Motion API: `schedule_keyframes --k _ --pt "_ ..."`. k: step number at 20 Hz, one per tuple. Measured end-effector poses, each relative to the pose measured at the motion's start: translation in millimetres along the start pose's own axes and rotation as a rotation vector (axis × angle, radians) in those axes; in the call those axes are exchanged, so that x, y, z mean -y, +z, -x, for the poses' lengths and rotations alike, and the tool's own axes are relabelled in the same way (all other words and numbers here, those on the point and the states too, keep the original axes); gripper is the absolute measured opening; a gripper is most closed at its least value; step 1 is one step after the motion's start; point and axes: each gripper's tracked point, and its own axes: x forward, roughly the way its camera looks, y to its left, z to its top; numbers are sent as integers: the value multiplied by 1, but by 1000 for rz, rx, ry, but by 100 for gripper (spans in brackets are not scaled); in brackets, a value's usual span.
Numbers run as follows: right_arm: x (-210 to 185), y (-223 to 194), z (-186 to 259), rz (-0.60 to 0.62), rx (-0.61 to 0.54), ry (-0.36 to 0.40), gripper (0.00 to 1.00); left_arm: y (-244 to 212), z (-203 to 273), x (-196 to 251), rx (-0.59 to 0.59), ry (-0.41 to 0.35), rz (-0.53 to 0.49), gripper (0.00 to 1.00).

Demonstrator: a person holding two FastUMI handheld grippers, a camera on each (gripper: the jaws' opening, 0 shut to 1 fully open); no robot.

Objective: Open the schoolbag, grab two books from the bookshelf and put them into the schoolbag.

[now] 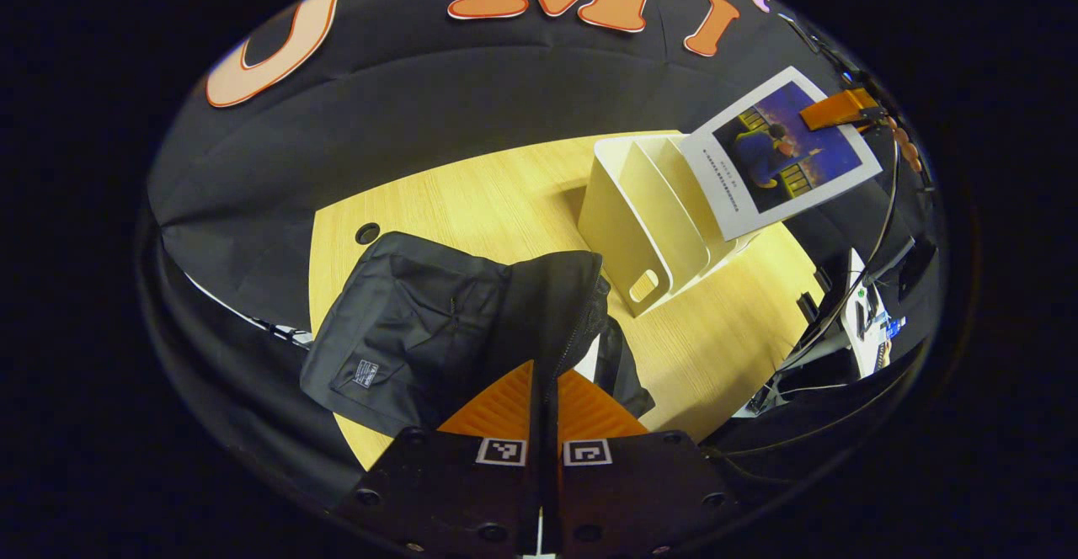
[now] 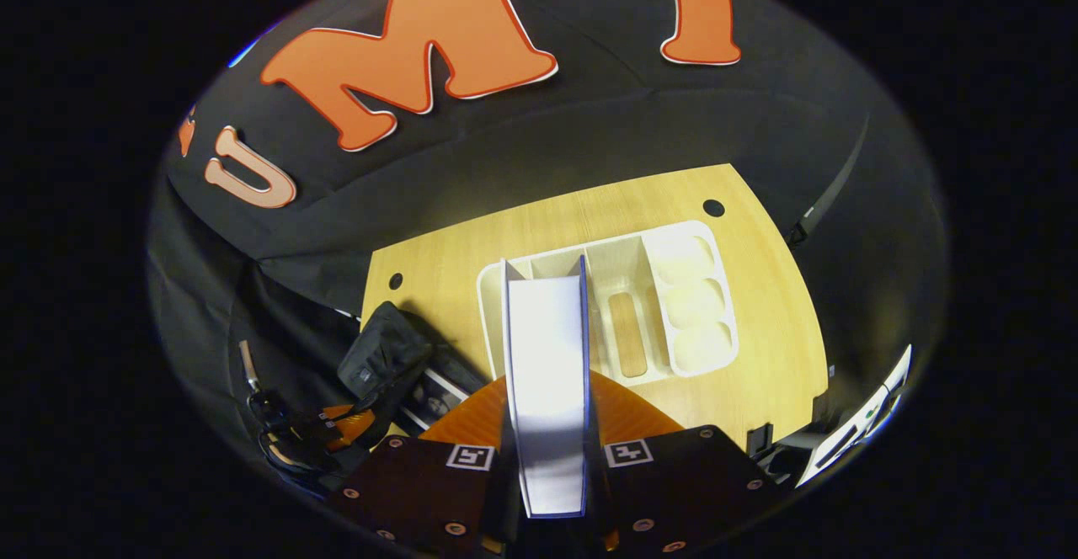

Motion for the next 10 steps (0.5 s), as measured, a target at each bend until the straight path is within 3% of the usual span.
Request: schedule_keyframes --k 5,10 --pt "-18 -21 22 -39 28 67 33 -1 -1 1 17 -25 -18 2" --pt "-39 -57 14 -57 47 126 33 2 -7 6 33 -70 22 2"
